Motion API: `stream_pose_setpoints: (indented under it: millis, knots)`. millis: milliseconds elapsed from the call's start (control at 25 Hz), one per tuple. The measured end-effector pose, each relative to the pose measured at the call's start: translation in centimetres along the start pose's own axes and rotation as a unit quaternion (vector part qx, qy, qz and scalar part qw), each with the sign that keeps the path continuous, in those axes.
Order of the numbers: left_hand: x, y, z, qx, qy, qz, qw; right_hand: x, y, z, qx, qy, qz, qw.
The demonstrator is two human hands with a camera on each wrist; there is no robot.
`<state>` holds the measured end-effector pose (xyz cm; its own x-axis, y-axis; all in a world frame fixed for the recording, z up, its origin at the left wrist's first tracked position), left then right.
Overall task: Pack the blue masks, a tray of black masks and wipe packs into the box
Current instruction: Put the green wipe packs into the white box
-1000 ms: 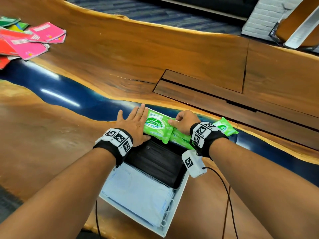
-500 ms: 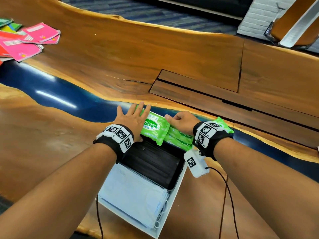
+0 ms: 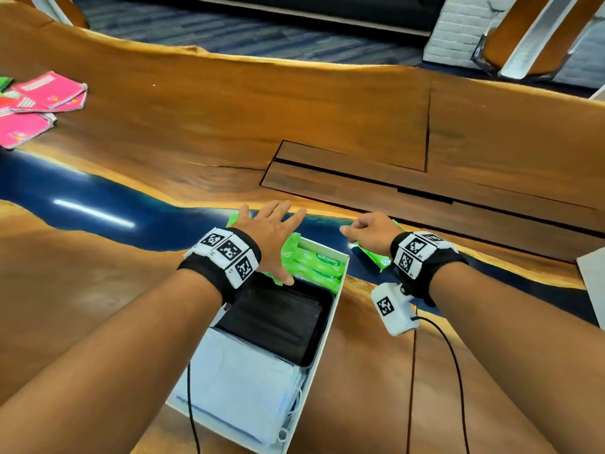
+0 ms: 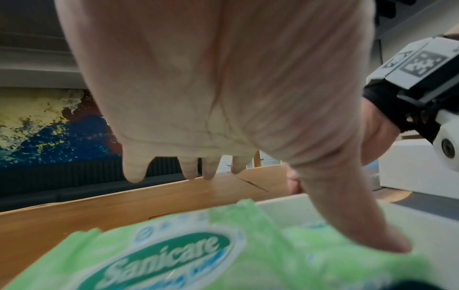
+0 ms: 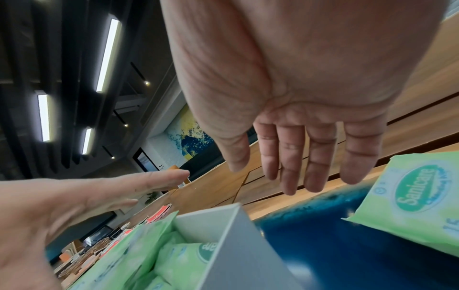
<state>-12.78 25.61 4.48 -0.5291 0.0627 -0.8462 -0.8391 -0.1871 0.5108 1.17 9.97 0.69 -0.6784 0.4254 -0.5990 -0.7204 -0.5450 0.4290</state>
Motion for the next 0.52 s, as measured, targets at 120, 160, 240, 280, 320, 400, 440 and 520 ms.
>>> stream_pose_setpoints:
  millis: [120,160,240,280,320,400,440,520]
  knots:
    - [-1.7,-0.5,-2.1,0.029,0.049,-0.018,0.998,-1.3,0.7,-1.0,0.003,0.011,-0.011,1.000]
    - [-2.4,-0.9,-3.0,0.036,0.066,-0.030,0.997,-1.8,0.9,-1.5,0.005,0.018,-0.013,1.000]
    - [-3.9,-1.9,-5.0,0.046,0.089,-0.050,0.994,-2.9,1.0,-2.9,0.013,0.029,-0.019,0.999]
    - [-4.4,-2.7,-6.3,0.051,0.093,-0.054,0.993,-3.5,0.9,-3.8,0.019,0.030,-0.023,0.999]
    - [-4.7,-3.7,-7.6,0.058,0.096,-0.052,0.992,-4.0,0.7,-4.9,0.027,0.031,-0.025,0.999]
    - [-5.1,-6.1,-10.4,0.069,0.096,-0.048,0.992,-4.9,0.1,-7.1,0.043,0.045,-0.030,0.998]
    - [-5.0,-7.3,-11.7,0.068,0.092,-0.043,0.993,-5.1,-0.2,-8.1,0.052,0.052,-0.029,0.997]
    - [-5.0,-9.9,-14.6,0.076,0.088,-0.034,0.993,-5.6,-1.0,-10.1,0.062,0.062,-0.025,0.996]
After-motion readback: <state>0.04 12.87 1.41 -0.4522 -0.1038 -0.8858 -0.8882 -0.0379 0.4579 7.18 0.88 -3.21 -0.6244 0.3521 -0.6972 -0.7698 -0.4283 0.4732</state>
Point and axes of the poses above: each hand's wrist, its own y-axis away from the middle knuckle, its own x-axis out of the palm, z = x × y, the point moved 5 cm from there along -y, towards the middle knuckle, and after that the axes turned 5 degrees about -y, right-handed, at the moved point
